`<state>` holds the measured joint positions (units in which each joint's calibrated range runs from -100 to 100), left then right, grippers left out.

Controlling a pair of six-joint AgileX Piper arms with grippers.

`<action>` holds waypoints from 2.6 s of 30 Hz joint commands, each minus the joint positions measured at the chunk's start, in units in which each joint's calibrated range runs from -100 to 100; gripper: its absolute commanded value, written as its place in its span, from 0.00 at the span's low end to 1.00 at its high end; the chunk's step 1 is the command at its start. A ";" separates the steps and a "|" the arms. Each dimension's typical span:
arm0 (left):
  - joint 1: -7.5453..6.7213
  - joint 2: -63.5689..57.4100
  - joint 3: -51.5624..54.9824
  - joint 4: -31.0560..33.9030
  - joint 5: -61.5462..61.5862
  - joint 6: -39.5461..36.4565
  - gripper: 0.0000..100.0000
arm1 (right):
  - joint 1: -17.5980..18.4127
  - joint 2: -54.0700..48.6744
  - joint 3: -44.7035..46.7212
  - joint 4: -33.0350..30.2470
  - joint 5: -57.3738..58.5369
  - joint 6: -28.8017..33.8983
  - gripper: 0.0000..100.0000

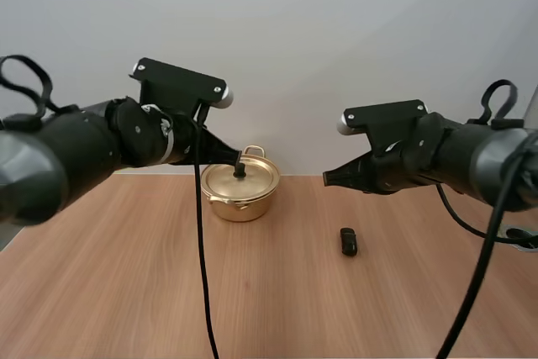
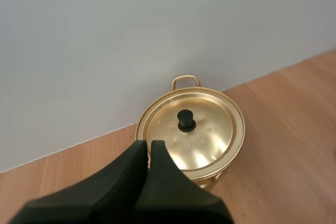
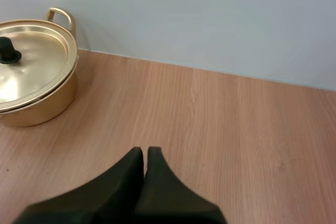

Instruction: Open the pot, put the car inside, and close it

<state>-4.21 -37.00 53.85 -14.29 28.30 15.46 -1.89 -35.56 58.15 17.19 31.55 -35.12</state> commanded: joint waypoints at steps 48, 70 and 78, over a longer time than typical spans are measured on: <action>-0.29 49.74 -29.49 -17.39 10.24 14.49 0.53 | -0.02 19.92 -5.57 -1.28 -2.61 -1.07 0.88; -0.29 49.49 -30.70 -18.36 7.02 14.49 0.00 | -0.03 33.79 -5.57 -1.62 -0.01 -0.66 0.86; -0.29 44.86 -34.22 -18.36 11.02 14.49 0.00 | -0.03 34.64 -5.57 -1.62 0.79 0.33 0.00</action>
<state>-4.45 9.20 19.81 -32.65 38.77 29.94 -1.89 -1.02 52.63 15.55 32.07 -34.79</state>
